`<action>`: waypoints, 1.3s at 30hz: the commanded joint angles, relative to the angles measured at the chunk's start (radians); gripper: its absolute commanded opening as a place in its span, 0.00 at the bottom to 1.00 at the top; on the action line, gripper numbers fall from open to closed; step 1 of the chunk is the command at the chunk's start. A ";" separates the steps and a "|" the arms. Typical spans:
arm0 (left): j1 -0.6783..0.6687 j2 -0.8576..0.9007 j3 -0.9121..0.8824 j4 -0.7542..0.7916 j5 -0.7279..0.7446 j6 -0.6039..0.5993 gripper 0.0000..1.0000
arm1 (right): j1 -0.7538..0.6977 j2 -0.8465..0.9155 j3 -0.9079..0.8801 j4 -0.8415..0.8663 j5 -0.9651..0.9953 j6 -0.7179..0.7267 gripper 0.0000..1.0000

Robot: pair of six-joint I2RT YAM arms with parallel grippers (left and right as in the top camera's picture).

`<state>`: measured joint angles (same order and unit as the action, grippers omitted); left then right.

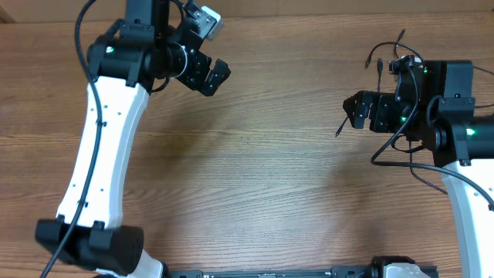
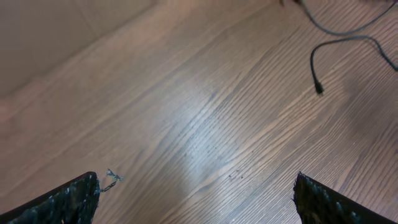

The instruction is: Untangle cables

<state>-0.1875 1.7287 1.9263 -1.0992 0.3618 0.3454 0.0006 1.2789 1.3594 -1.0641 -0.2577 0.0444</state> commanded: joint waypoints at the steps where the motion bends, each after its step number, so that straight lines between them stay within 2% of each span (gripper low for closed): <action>1: 0.002 -0.066 0.016 0.000 -0.003 -0.010 1.00 | 0.004 -0.005 0.002 0.003 0.005 -0.009 1.00; 13: -0.040 -0.285 -0.024 -0.002 -0.003 -0.010 1.00 | 0.004 -0.005 0.002 0.003 0.005 -0.009 1.00; 19: -0.059 -0.471 -0.246 0.008 -0.013 0.000 1.00 | 0.004 -0.005 0.002 0.003 0.005 -0.009 1.00; 26: 0.001 -0.794 -0.713 0.411 0.032 0.024 1.00 | 0.004 -0.005 0.002 0.003 0.005 -0.009 1.00; 33: 0.147 -1.170 -1.226 1.001 0.225 -0.019 0.99 | 0.004 -0.005 0.002 0.003 0.005 -0.009 1.00; 34: 0.170 -1.276 -1.362 1.171 0.232 -0.100 0.99 | 0.004 -0.005 0.002 0.003 0.005 -0.009 1.00; 35: 0.177 -1.326 -1.425 1.244 0.209 -0.163 0.99 | 0.004 -0.005 0.002 0.003 0.005 -0.009 1.00; 37: 0.180 -1.419 -1.537 1.355 0.087 -0.354 1.00 | 0.004 -0.005 0.002 0.003 0.005 -0.009 1.00; 39: 0.180 -1.495 -1.624 1.390 -0.044 -0.494 0.99 | 0.004 -0.005 0.002 0.003 0.005 -0.009 1.00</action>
<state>-0.0174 0.3382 0.4400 0.2462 0.4919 0.1623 0.0006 1.2804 1.3590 -1.0660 -0.2581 0.0444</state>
